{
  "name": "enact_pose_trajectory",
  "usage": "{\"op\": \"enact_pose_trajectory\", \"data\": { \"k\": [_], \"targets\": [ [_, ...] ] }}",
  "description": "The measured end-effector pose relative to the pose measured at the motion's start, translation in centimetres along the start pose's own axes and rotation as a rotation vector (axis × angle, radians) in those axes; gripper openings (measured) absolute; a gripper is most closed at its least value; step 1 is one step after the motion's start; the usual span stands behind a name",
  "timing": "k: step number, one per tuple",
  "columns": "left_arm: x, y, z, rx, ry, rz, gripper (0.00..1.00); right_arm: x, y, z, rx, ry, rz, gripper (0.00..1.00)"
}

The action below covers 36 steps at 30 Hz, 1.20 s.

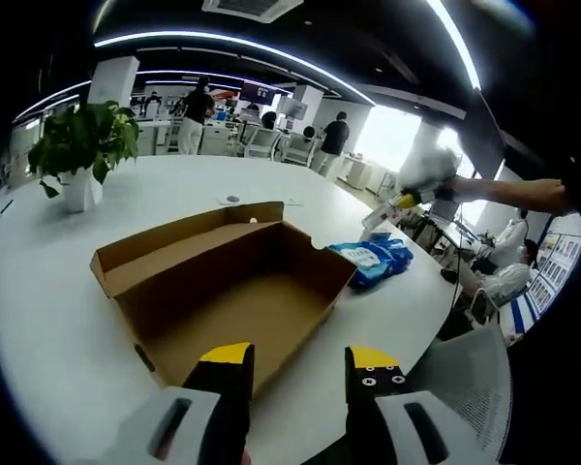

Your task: Operate the shoe box by opening the lid, removing the specified soft item, and placing it in the target area until the item is outside and the box remains undamaged.

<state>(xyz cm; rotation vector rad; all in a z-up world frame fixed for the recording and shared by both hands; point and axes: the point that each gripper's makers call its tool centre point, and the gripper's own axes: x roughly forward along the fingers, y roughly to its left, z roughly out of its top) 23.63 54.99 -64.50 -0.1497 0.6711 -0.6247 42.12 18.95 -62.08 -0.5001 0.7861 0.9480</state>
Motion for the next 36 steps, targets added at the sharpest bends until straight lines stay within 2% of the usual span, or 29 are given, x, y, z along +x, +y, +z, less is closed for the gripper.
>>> {"op": "enact_pose_trajectory", "data": {
  "k": [6, 16, 25, 36],
  "targets": [
    [-0.1, 0.2, -0.2, -0.011, -0.002, 0.011, 0.38, 1.3, -0.9, 0.1, -0.153, 0.084, 0.005, 0.18],
    [-0.3, 0.7, -0.2, -0.019, 0.001, 0.033, 0.38, 3.1, -1.7, -0.4, -0.277, 0.178, 0.037, 0.18],
    [-0.3, 1.0, -0.5, -0.03, 0.007, 0.044, 0.38, 4.4, -2.3, -1.5, -0.339, 0.245, 0.065, 0.18],
    [0.0, 1.2, -0.5, -0.038, 0.013, 0.048, 0.38, 5.4, -2.7, -2.7, -0.362, 0.292, 0.086, 0.18]
  ]
}}
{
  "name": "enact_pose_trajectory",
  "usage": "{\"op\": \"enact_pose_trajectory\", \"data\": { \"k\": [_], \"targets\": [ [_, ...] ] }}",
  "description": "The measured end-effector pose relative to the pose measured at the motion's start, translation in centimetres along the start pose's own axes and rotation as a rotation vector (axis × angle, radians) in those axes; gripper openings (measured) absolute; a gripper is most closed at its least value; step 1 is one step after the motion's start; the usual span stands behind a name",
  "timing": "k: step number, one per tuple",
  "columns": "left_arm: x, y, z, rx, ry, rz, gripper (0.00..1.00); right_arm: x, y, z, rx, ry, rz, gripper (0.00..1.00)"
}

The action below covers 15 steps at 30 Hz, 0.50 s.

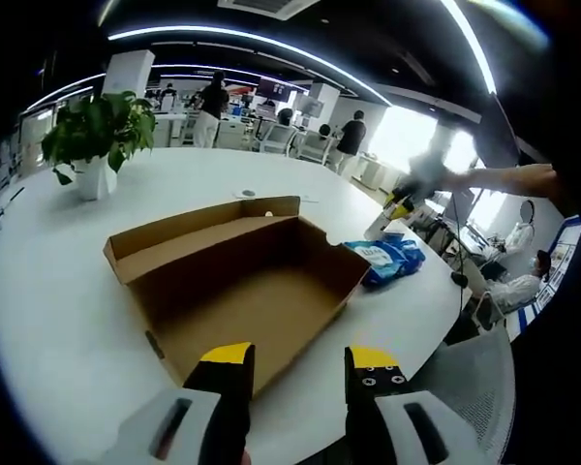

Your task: Operate the shoe box by opening the lid, removing the specified soft item, and placing it in the target area until the item is outside and the box remains undamaged.

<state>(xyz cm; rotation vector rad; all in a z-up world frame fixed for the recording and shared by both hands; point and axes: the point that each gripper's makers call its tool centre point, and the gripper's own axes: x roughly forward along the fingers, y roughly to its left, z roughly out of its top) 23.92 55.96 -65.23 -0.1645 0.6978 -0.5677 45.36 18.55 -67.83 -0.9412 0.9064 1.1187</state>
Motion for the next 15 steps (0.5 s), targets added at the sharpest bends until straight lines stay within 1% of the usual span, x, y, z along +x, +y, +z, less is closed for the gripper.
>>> {"op": "enact_pose_trajectory", "data": {
  "k": [8, 11, 15],
  "targets": [
    [0.2, 0.1, -0.1, -0.004, 0.004, -0.001, 0.38, 0.9, -0.1, -0.3, -0.013, 0.026, 0.014, 0.18],
    [0.1, 0.3, -0.2, 0.0, 0.011, 0.002, 0.38, 1.3, 0.0, -0.6, -0.023, 0.039, 0.025, 0.18],
    [0.0, 0.6, -0.2, -0.01, 0.005, 0.005, 0.38, 1.7, -0.1, -0.8, -0.024, 0.055, 0.035, 0.18]
  ]
}}
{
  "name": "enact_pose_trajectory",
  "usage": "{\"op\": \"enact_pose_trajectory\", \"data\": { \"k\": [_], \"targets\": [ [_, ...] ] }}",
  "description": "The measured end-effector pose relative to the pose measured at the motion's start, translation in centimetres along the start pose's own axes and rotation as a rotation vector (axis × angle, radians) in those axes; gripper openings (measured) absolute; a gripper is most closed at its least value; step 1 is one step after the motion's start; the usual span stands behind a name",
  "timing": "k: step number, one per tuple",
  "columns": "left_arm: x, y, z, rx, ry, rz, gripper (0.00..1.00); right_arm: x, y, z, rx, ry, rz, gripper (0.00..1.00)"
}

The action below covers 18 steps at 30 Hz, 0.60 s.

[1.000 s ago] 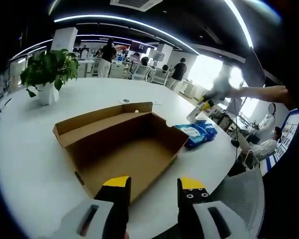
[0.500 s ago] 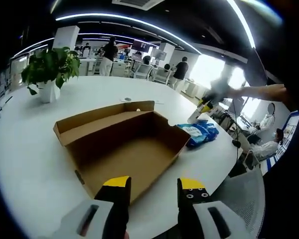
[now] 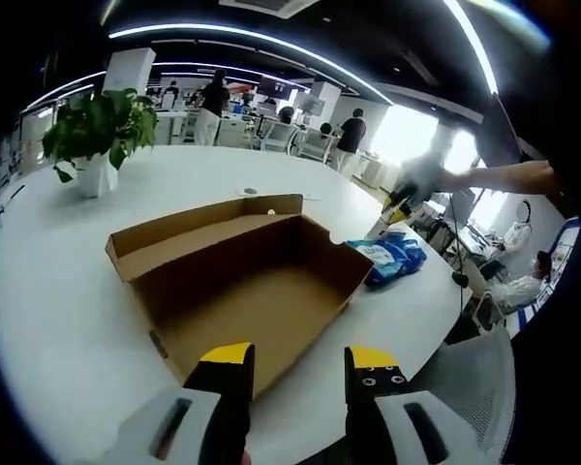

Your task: Operate the shoe box by opening the lid, removing the specified soft item, and placing it in the target area until the item is outside and the box remains undamaged.

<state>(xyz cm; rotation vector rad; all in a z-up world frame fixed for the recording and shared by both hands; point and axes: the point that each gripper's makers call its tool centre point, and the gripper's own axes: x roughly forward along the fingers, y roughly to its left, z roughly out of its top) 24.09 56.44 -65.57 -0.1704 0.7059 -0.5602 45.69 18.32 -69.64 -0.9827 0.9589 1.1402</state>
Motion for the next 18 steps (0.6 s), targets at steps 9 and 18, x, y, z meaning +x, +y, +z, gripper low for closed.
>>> {"op": "enact_pose_trajectory", "data": {
  "k": [9, 18],
  "targets": [
    [-0.01, 0.33, -0.18, -0.007, 0.009, -0.002, 0.37, 0.69, -0.16, 0.26, -0.046, 0.032, 0.013, 0.18],
    [0.21, 0.46, 0.39, 0.006, 0.011, -0.01, 0.37, 0.82, -0.34, 0.6, -0.104, 0.059, 0.048, 0.19]
  ]
}}
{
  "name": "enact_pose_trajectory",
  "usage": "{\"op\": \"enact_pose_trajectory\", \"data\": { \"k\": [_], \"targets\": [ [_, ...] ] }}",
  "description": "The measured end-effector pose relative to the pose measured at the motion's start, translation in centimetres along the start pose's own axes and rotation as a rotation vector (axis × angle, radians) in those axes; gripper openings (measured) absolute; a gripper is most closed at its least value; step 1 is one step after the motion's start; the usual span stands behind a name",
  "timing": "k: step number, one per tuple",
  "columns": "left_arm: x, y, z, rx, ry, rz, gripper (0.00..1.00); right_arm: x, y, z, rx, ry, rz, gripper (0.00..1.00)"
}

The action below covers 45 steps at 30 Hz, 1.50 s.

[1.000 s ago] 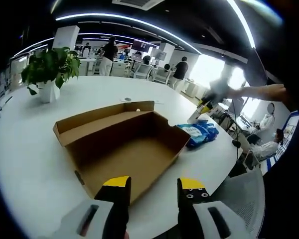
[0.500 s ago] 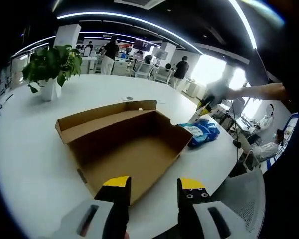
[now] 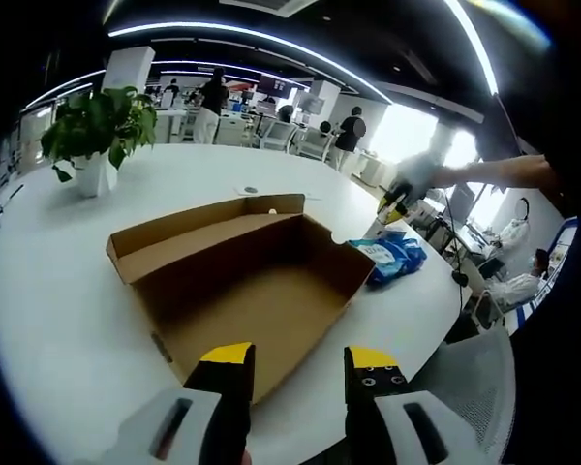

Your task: Operate the shoe box by opening the lid, removing the specified soft item, and placing it in the target area until the item is outside and the box remains undamaged.

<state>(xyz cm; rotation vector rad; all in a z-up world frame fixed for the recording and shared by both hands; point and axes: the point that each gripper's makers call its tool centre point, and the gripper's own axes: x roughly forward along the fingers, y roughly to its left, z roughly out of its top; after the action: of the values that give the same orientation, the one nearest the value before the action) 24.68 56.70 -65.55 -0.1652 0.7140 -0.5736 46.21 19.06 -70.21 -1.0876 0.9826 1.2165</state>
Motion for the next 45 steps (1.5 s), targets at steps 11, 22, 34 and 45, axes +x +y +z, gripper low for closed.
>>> {"op": "enact_pose_trajectory", "data": {
  "k": [11, 22, 34, 45],
  "targets": [
    [0.0, -0.2, -0.4, -0.006, 0.003, -0.006, 0.37, 0.2, -0.2, 0.1, -0.026, 0.017, 0.007, 0.19],
    [-0.3, 0.0, -0.5, -0.011, 0.002, 0.0, 0.37, 0.2, -0.5, 0.0, -0.041, 0.023, 0.007, 0.2],
    [-0.2, -0.1, -0.5, -0.009, 0.0, -0.003, 0.38, 0.0, -0.8, 0.1, -0.037, 0.016, -0.007, 0.21],
    [-0.3, 0.0, -0.4, -0.006, -0.007, -0.001, 0.38, -0.4, -1.1, -0.1, -0.028, 0.013, -0.025, 0.24]
  ]
}}
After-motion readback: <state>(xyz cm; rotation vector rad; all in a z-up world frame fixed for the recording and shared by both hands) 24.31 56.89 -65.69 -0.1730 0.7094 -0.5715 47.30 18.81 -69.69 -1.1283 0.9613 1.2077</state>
